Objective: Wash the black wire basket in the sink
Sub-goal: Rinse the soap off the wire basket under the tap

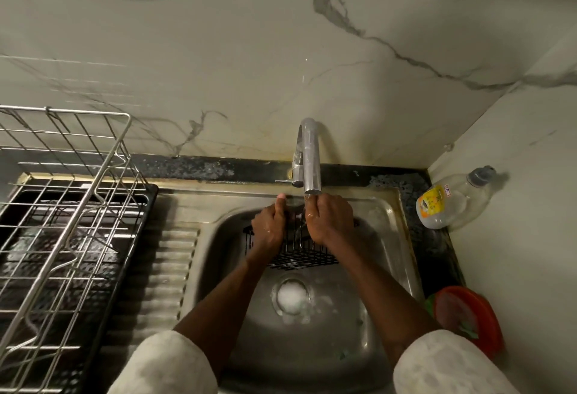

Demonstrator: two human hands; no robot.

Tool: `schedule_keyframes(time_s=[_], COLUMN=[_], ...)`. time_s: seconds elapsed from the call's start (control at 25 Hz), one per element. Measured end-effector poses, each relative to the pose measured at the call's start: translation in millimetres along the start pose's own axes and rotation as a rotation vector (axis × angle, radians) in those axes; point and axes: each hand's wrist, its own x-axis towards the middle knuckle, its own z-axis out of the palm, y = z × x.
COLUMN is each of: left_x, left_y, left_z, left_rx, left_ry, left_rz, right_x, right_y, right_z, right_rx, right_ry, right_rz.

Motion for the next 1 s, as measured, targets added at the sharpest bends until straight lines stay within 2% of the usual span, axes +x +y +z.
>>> schedule_keyframes(time_s=[0.24,0.32,0.4,0.52,0.6,0.68,0.76,0.84,0.92,1.0], left_x=[-10.6,-13.2,-11.5,-7.8,-13.7,-21.6,-23.6,-18.2,-1.8,15.2], left_y=[34.5,31.2,21.8,27.9,38.6,41.5,37.4,41.9,44.7,36.7], left_z=[20.1,20.5,18.3,20.0,25.4,32.0,33.7,27.7,22.5,14.8], left_rx=[-0.191,-0.232,-0.259,-0.224,-0.219,-0.165,-0.146,-0.137,-0.163,0.033], left_ry=[-0.131,-0.16,-0.12,-0.056,-0.141,-0.174,-0.115,-0.085,-0.048,0.031], left_rz=[-0.077,-0.043,0.024,0.034,0.032,0.095,0.145,0.084,-0.098,-0.253], right_x=[-0.7,-3.1,-2.6,8.9,21.3,29.4,30.1,27.8,18.6,0.9], right_y=[-6.0,-4.8,-6.7,-11.3,-6.9,-1.9,-5.0,-11.3,-22.5,-32.4], right_z=[-7.2,-10.2,-9.3,-12.5,-14.8,-11.0,-10.4,-11.1,-13.0,-7.3], right_rx=[-0.123,-0.17,-0.19,-0.153,-0.095,-0.077,-0.073,-0.022,0.146,0.139], right_ry=[0.021,0.027,0.035,0.039,0.044,0.044,0.037,0.005,-0.03,-0.042], right_rz=[-0.025,-0.032,-0.03,0.126,0.236,0.263,0.263,0.243,0.197,0.036])
